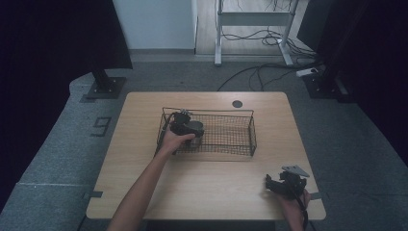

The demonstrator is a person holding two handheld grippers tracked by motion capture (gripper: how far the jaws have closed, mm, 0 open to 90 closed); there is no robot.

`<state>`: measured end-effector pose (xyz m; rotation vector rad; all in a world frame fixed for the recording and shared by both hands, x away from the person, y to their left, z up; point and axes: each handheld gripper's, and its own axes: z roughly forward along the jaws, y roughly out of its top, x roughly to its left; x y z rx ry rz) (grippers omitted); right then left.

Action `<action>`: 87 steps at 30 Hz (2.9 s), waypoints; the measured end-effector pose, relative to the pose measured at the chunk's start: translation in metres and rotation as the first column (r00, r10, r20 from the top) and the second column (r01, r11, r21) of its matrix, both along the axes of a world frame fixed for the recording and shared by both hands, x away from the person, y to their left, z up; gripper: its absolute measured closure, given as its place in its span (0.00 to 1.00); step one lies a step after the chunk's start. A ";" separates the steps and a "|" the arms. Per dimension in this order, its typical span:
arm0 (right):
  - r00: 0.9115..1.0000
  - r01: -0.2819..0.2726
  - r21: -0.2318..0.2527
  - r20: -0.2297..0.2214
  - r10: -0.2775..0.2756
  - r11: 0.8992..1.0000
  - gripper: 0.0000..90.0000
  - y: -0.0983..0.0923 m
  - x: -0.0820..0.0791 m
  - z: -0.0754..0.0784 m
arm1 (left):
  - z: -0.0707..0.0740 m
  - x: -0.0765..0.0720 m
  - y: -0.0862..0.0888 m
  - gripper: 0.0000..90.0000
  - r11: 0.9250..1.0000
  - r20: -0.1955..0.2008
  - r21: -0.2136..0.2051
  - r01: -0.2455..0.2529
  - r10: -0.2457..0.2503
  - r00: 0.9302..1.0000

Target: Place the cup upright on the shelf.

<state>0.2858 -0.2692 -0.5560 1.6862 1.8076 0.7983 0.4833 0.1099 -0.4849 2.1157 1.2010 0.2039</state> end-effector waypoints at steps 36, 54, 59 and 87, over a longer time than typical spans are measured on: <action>1.000 0.000 0.000 0.000 0.000 1.000 0.09 0.000 0.000 0.000 | 0.033 -0.024 0.013 0.10 1.000 0.092 -0.024 0.013 -0.011 0.996; 1.000 0.002 0.002 -0.001 -0.002 1.000 0.09 0.000 0.000 0.000 | 0.037 -0.089 0.044 0.10 0.997 0.190 -0.050 0.053 -0.043 0.981; 1.000 0.001 0.002 -0.002 -0.001 1.000 0.09 0.000 0.000 0.000 | 0.026 -0.106 0.053 0.11 0.996 0.184 -0.056 0.065 -0.054 0.981; 1.000 0.001 0.001 -0.001 -0.001 1.000 0.09 0.000 0.000 0.000 | -0.025 -0.169 0.092 0.12 0.995 0.133 -0.086 0.053 -0.042 0.990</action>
